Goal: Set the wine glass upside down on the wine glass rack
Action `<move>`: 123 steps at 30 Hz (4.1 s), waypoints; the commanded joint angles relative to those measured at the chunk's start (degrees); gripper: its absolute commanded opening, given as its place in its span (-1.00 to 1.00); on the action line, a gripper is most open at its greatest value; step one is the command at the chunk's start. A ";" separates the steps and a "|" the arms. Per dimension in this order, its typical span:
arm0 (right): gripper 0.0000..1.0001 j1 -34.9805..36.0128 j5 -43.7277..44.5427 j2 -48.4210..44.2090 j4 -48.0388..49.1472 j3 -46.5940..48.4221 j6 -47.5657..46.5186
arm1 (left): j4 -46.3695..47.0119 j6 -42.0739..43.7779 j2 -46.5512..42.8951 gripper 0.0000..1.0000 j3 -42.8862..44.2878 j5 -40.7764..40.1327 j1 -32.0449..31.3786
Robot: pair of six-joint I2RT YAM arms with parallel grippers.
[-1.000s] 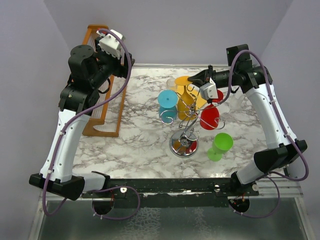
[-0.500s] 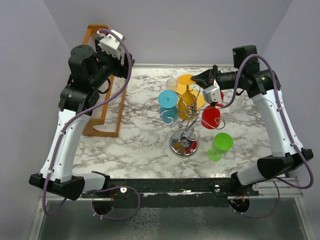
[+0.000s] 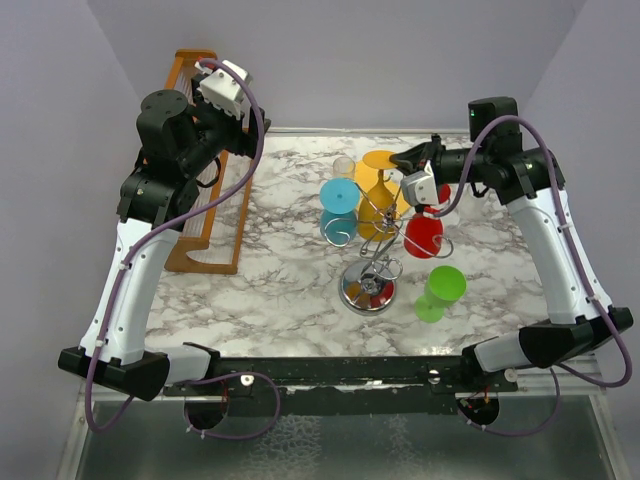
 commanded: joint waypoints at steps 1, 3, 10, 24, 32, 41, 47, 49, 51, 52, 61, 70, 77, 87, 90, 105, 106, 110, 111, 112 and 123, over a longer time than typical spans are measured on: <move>-0.98 0.08 4.14 -2.44 0.68 -1.10 2.39 | 0.27 0.44 -0.57 0.44 0.18 1.67 0.30; -0.98 0.08 3.55 -2.81 0.23 -1.46 2.50 | 0.31 0.44 -0.57 0.44 0.04 1.75 0.29; -0.98 0.08 1.24 -3.90 -0.96 -2.70 2.74 | 0.71 0.51 -0.73 0.44 -0.29 2.01 0.29; -0.98 0.08 5.25 -7.25 3.49 -6.63 9.10 | 0.75 0.72 -1.27 0.44 -1.23 3.15 0.28; -0.98 0.08 8.96 -8.61 5.07 -9.13 10.52 | 1.02 0.65 -1.32 0.44 -1.64 3.87 0.28; -0.98 0.07 11.47 -9.70 6.54 -10.51 13.77 | 1.28 0.38 -1.10 0.44 -1.99 4.65 0.29; -0.98 0.08 13.58 -10.01 7.95 -11.79 14.26 | 1.37 0.38 -1.18 0.44 -2.11 4.95 0.28; -0.97 0.08 13.92 -9.84 8.45 -11.86 14.35 | 1.37 0.31 -1.10 0.44 -2.11 5.09 0.29; -0.98 0.08 14.62 -9.69 8.99 -11.90 14.56 | 1.36 0.21 -1.18 0.44 -2.11 5.19 0.28; -0.97 0.04 15.00 -9.58 9.36 -11.93 14.60 | 1.37 0.23 -1.18 0.44 -2.11 5.26 0.29; -0.98 0.08 15.94 -8.09 11.41 -11.48 14.62 | 1.24 0.47 -1.27 0.44 -2.26 5.45 0.29; -0.94 0.08 11.19 -5.99 10.61 -10.27 12.56 | 1.19 0.72 -1.27 0.44 -2.50 5.54 0.34; -0.90 0.07 6.74 -4.74 8.57 -8.86 10.29 | 1.36 0.93 -1.36 0.45 -3.17 5.63 0.28; -0.77 0.08 4.28 -3.84 6.34 -8.14 7.65 | 1.61 1.44 -1.45 0.45 -4.63 5.81 0.31; -0.71 0.08 4.08 -3.67 6.26 -8.04 7.64 | 1.55 1.68 -1.45 0.45 -4.74 5.76 0.33; -0.60 0.08 2.35 -3.73 5.52 -7.69 8.07 | 1.37 2.55 -1.63 0.45 -5.44 5.89 0.29; -0.60 0.06 1.96 -3.76 5.39 -7.69 8.02 | 1.39 2.59 -1.71 0.45 -5.45 5.90 0.35; -0.61 0.08 0.45 -3.67 4.64 -7.51 7.85 | 1.36 2.87 -1.79 0.45 -5.58 5.91 0.35; -0.61 0.08 0.18 -3.62 4.60 -7.53 7.76 | 1.30 2.99 -1.84 0.45 -5.62 5.90 0.33; -0.61 0.04 -0.02 -3.56 4.51 -7.48 7.81 | 1.30 3.06 -1.87 0.45 -5.62 5.90 0.36; -0.61 0.08 -1.35 -2.92 5.99 -7.73 8.79 | 0.95 3.63 -2.24 0.45 -5.91 6.15 0.31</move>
